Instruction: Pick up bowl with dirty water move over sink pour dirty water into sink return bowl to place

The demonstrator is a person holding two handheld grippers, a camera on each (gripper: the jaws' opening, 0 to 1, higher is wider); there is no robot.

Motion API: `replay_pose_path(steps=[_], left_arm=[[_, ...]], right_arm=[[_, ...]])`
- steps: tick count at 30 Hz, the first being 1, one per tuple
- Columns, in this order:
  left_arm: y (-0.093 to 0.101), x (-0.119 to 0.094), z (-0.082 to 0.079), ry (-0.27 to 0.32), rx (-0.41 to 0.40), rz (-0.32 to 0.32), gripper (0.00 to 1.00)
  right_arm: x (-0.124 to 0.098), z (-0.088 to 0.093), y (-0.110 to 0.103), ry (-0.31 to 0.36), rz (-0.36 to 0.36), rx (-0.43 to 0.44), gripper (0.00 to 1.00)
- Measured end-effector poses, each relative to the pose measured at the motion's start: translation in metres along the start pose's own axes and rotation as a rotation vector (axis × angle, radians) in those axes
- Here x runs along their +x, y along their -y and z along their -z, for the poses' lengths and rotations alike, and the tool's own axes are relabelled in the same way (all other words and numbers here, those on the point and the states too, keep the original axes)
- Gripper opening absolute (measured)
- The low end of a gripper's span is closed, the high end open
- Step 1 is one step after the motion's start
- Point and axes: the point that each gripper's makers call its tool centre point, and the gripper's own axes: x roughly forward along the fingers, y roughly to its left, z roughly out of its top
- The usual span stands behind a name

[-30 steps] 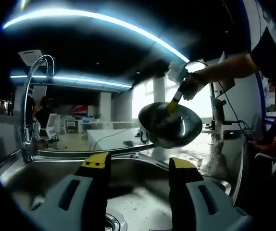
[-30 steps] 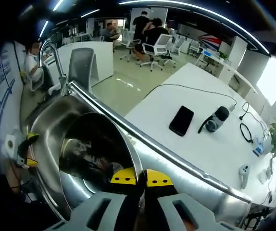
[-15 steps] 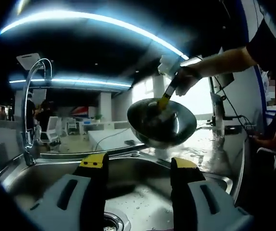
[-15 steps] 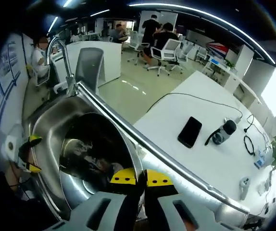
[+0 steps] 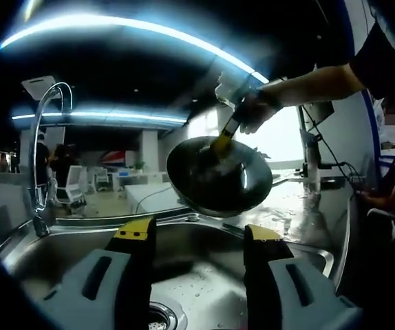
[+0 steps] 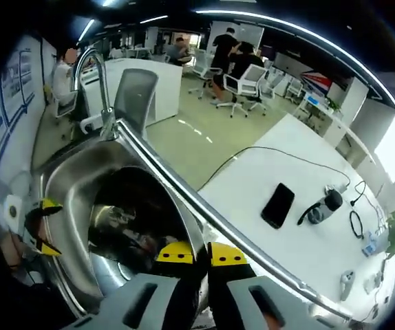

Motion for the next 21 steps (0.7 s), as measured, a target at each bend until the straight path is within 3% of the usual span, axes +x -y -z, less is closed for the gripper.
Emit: replay_pose_path(steps=[14, 16, 21], left_arm=[[-0.001, 0.003, 0.002, 0.003, 0.008, 0.016, 0.5], [-0.001, 0.003, 0.002, 0.005, 0.01, 0.016, 0.49], [-0.001, 0.004, 0.004, -0.001, 0.019, 0.016, 0.49]], right_arm=[[0.002, -0.022, -0.015, 0.082, 0.014, -0.101, 0.0], [0.002, -0.028, -0.015, 0.104, 0.035, -0.176, 0.0], [0.003, -0.032, -0.02, 0.123, 0.037, -0.227, 0.0]])
